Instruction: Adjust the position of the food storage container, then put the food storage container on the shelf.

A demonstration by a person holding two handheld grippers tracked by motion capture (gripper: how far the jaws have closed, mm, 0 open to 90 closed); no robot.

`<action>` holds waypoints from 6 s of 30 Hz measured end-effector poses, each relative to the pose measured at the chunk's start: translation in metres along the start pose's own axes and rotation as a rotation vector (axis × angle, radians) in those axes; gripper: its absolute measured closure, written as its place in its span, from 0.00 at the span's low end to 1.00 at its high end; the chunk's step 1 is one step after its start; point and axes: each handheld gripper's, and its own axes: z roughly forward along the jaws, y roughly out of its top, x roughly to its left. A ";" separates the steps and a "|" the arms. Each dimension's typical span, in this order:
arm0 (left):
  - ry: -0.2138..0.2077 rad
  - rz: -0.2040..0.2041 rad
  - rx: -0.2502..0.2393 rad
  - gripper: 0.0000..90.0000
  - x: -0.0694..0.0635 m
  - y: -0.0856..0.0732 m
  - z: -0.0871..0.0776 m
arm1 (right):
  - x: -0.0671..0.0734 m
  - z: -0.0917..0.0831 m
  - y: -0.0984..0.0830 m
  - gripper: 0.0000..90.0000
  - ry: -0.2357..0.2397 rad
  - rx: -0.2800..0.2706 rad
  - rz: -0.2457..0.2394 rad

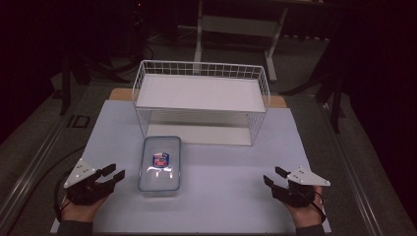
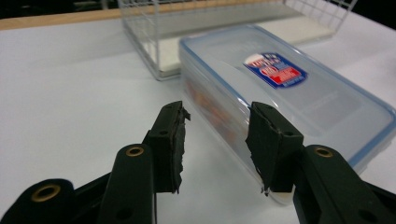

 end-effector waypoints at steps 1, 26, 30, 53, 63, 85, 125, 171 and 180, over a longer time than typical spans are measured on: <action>0.004 0.014 0.015 0.63 -0.001 0.000 0.003 | 0.000 0.000 0.000 0.51 0.000 0.000 -0.006; -0.082 0.114 0.166 1.00 -0.014 -0.002 0.030 | 0.001 0.006 -0.001 0.48 0.027 0.012 -0.013; -0.094 0.115 0.179 1.00 -0.013 -0.003 0.032 | 0.001 0.007 -0.001 0.48 0.032 0.012 -0.015; -0.239 0.198 0.209 1.00 -0.062 0.004 0.052 | 0.002 0.010 -0.001 0.47 0.067 0.018 -0.018; -0.309 0.231 0.204 1.00 -0.096 0.015 0.080 | 0.003 0.011 -0.001 0.48 0.075 0.027 -0.023; -0.329 0.303 0.195 1.00 -0.161 0.044 0.145 | 0.003 0.012 -0.002 0.48 0.085 0.027 -0.020; -0.085 0.143 0.159 1.00 -0.043 0.050 0.130 | 0.001 0.017 0.000 0.49 0.148 -0.010 0.075; -0.305 0.078 0.089 0.75 -0.086 0.045 0.121 | -0.019 0.057 0.023 0.49 0.167 -0.008 0.155; -0.309 -0.014 0.111 0.57 -0.083 0.056 0.138 | -0.020 0.069 0.031 0.48 0.196 0.007 0.186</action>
